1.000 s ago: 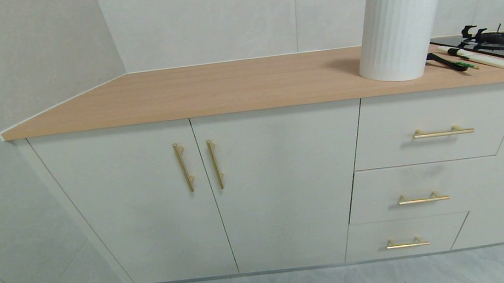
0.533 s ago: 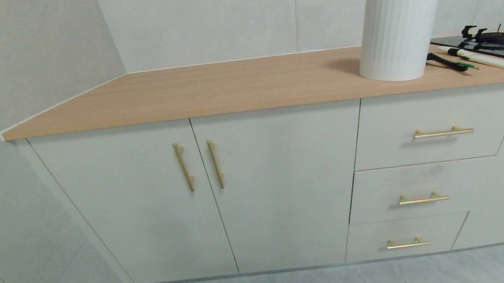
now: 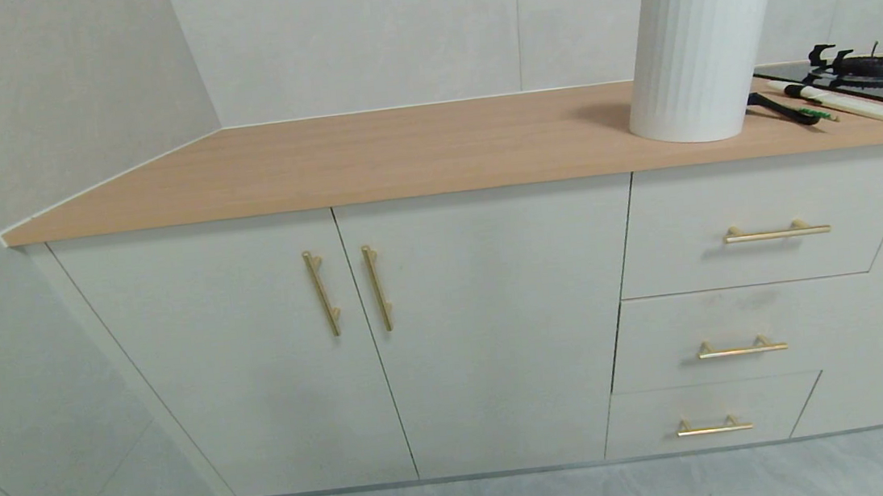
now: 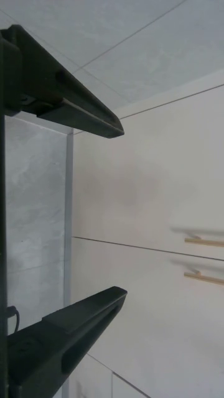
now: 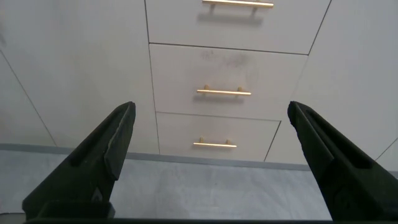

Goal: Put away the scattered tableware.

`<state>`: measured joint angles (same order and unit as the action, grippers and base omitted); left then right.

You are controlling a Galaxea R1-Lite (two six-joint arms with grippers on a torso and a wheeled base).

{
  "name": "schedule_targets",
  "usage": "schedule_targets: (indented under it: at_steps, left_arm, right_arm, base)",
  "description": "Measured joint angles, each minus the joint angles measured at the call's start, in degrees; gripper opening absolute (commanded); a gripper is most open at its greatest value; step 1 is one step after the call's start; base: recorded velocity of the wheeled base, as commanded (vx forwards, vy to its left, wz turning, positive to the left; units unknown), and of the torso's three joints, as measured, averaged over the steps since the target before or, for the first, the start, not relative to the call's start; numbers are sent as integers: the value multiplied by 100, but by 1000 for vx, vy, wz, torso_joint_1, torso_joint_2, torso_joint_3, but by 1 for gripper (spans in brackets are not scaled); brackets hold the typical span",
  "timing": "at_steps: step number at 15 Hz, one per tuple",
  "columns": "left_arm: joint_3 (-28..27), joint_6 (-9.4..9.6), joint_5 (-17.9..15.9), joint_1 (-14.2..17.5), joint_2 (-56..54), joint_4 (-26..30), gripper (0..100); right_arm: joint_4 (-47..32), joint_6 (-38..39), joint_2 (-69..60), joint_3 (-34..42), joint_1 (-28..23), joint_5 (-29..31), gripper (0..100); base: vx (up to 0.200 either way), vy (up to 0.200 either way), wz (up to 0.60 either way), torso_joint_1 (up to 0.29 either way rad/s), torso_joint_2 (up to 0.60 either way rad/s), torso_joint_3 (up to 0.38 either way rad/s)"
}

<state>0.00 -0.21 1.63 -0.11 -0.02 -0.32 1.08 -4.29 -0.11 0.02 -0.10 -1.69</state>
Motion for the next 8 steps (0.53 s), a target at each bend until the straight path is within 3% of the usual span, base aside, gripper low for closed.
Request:
schedule_targets:
  at_steps: [8]
  left_arm:
    - [0, -4, 9, 4, 0, 0, 100]
  right_arm:
    - [2, 9, 1, -2, 0, -40, 100]
  base:
    - [0, 0, 0, 0, 0, 0]
